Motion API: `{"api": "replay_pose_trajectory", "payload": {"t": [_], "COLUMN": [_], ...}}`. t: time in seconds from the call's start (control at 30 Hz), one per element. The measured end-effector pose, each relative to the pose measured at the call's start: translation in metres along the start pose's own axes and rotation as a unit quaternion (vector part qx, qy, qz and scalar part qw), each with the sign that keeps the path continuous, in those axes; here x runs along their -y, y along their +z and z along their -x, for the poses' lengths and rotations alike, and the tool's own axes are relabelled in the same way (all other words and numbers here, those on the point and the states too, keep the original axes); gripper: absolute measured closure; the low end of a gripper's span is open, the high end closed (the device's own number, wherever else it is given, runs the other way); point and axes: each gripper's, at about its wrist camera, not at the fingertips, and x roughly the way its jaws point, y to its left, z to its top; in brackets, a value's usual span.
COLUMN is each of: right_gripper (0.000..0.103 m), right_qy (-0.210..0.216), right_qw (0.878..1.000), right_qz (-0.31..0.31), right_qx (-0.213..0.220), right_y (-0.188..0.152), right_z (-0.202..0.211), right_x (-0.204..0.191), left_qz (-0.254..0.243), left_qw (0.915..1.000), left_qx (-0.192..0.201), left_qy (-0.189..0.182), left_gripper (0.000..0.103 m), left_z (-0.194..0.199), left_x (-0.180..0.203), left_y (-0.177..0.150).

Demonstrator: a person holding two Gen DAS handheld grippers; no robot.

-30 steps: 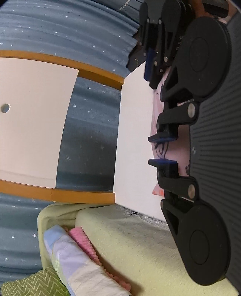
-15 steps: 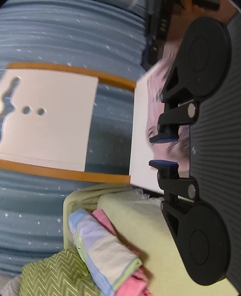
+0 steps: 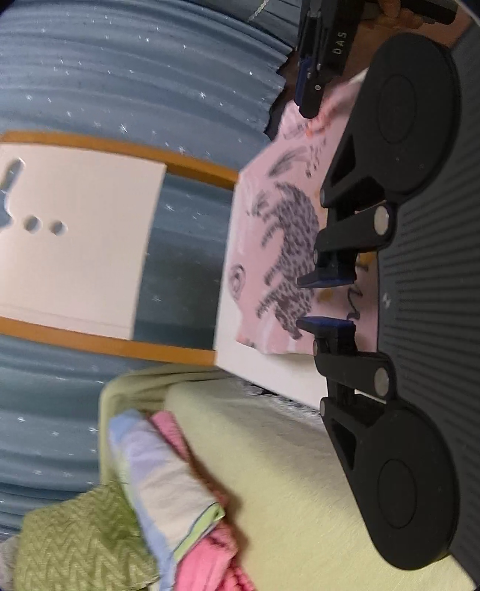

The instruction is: Fold clothes

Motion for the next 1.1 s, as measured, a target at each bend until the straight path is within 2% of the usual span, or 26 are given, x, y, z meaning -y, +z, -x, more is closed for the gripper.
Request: {"api": "replay_pose_trajectory", "payload": {"t": [0.13, 0.23, 0.3, 0.37, 0.4, 0.47, 0.53, 0.6, 0.8, 0.9, 0.97, 1.03, 1.1], "right_gripper": [0.071, 0.068, 0.067, 0.062, 0.057, 0.051, 0.034, 0.029, 0.027, 0.014, 0.01, 0.004, 0.002], "right_qy": [0.003, -0.009, -0.013, -0.012, -0.012, -0.019, -0.021, -0.021, -0.011, -0.015, -0.023, -0.027, -0.035], "right_qw": [1.0, 0.999, 0.999, 0.999, 0.999, 1.0, 0.999, 0.999, 0.998, 0.998, 0.998, 0.998, 0.998], "right_qz": [0.013, 0.021, 0.012, 0.003, 0.0, -0.004, -0.013, -0.021, -0.023, -0.026, -0.023, -0.016, -0.011], "right_qx": [-0.002, -0.046, -0.043, -0.036, -0.032, -0.025, -0.03, -0.039, -0.051, -0.06, -0.059, -0.054, -0.053], "right_y": [-0.014, -0.035, -0.036, -0.031, -0.028, -0.023, -0.018, -0.018, -0.02, -0.016, -0.013, -0.01, -0.008], "right_z": [0.017, 0.007, 0.011, 0.021, 0.027, 0.04, 0.053, 0.065, 0.099, 0.114, 0.123, 0.133, 0.141], "right_x": [-0.009, -0.013, -0.014, -0.015, -0.016, -0.019, -0.021, -0.024, -0.039, -0.046, -0.051, -0.057, -0.062], "left_qz": [-0.011, -0.009, 0.004, 0.017, 0.022, 0.031, 0.041, 0.052, 0.043, 0.027, 0.014, 0.007, 0.005], "left_qw": [0.9998, 0.9986, 0.9978, 0.9955, 0.9934, 0.9883, 0.9851, 0.9828, 0.9796, 0.9796, 0.9801, 0.9799, 0.9799], "left_qx": [-0.017, -0.045, -0.052, -0.068, -0.08, -0.105, -0.12, -0.13, -0.14, -0.142, -0.139, -0.136, -0.134], "left_qy": [0.002, 0.027, 0.041, 0.064, 0.08, 0.106, 0.116, 0.121, 0.138, 0.139, 0.141, 0.146, 0.147], "left_gripper": [0.09, 0.09, 0.09, 0.09, 0.088, 0.077, 0.073, 0.068, 0.059, 0.049, 0.039, 0.034, 0.031], "left_z": [0.01, 0.003, 0.008, 0.015, 0.019, 0.026, 0.037, 0.05, 0.087, 0.103, 0.113, 0.122, 0.131], "left_x": [0.013, 0.018, 0.021, 0.026, 0.028, 0.033, 0.038, 0.042, 0.058, 0.067, 0.074, 0.078, 0.081], "left_y": [-0.014, -0.027, -0.023, -0.016, -0.015, -0.012, -0.012, -0.014, -0.024, -0.027, -0.029, -0.032, -0.035]}}
